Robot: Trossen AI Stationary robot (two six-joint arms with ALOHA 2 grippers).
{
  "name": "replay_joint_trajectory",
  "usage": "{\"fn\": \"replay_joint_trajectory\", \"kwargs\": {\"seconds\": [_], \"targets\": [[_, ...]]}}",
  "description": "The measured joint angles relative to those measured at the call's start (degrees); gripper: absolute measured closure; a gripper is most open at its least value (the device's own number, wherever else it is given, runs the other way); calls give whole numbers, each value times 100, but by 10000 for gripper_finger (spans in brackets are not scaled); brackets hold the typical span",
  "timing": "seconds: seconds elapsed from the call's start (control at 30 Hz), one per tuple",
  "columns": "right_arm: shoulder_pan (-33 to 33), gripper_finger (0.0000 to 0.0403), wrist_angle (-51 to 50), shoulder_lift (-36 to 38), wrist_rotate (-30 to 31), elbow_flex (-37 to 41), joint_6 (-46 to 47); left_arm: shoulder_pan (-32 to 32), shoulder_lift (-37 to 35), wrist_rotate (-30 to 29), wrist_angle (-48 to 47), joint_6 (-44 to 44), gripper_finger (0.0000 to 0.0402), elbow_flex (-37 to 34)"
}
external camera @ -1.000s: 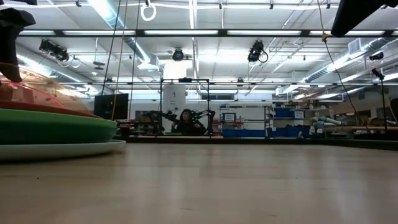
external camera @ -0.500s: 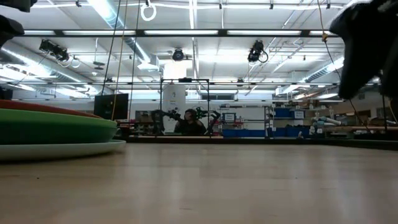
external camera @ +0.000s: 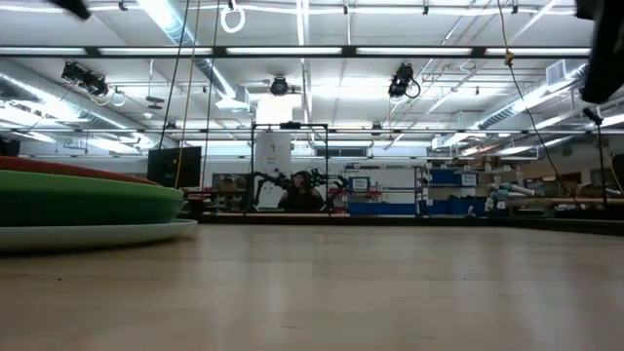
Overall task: Stack plastic plates
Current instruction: Stack the light green plate on top of the light orange plate
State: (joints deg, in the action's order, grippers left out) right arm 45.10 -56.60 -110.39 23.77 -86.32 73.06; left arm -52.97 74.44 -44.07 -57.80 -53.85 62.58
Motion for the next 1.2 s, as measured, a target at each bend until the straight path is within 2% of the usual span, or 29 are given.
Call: {"fn": "replay_joint_trajectory", "kwargs": {"seconds": [0.17,0.3,0.43,0.57,0.67,0.77,0.9,1.07,1.2], "targets": [[110,151,378,-10,-390,-2,1099,61,-602,-264,1490,908,172,-633],[207,155,75,-239,-723,-231,1581,405,-1059,-51,2921,1568,175,-1554],[205,157,-814,-787,-1295,-1004,1731,931,-1430,602,4519,2420,175,-2400],[182,158,-1823,-1354,-1487,-2202,1763,1280,-1644,916,5531,3404,175,-2753],[216,158,-2691,-1699,-1524,-2963,2075,1412,-1763,1121,5732,3974,175,-2753],[328,158,-3397,-1979,-2014,-3255,2633,1491,-1883,1414,5752,4249,175,-2751],[432,158,-3084,-2198,-2637,-3125,2975,1554,-1944,1630,5510,4251,175,-2751],[485,158,-3042,-2367,-2954,-2918,3178,1565,-1937,1635,5352,4256,175,-2755],[603,158,-3245,-2199,-3114,-2493,3180,1504,-1937,1635,5343,4229,175,-2755]]}}
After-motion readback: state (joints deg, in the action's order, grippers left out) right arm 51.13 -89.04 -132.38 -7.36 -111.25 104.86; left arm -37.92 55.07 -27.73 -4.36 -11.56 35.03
